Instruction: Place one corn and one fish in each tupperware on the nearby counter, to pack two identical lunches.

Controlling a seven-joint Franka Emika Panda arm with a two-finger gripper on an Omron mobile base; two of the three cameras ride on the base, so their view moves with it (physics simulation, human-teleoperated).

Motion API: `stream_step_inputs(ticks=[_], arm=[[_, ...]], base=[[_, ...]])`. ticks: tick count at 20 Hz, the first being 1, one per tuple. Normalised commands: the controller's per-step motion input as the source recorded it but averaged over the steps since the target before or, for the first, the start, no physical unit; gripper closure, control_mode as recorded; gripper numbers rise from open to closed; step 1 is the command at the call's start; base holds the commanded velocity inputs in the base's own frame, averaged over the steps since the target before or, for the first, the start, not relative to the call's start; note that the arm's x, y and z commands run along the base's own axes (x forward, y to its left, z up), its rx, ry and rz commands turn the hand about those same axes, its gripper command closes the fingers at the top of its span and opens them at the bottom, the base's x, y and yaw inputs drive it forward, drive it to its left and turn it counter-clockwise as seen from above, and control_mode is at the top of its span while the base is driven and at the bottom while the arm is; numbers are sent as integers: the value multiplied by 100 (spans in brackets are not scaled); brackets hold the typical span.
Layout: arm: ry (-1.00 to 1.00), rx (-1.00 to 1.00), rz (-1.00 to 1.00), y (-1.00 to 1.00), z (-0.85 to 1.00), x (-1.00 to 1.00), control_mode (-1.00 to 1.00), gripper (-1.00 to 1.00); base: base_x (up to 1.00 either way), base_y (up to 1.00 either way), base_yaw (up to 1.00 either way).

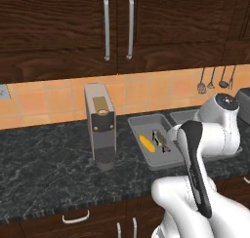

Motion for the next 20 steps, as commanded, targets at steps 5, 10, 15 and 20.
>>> stream_step_inputs(ticks=[5,10,15,20], arm=[[0,0,-2,0,42,-62,100,-100],[0,0,0,0,0,0,100,-100],[0,0,0,0,0,0,100,-100],[0,0,0,0,0,0,100,-100]], base=[[-19,-3,-1],[-100,-56,-7],[-97,-99,-5],[-51,-100,-2]])
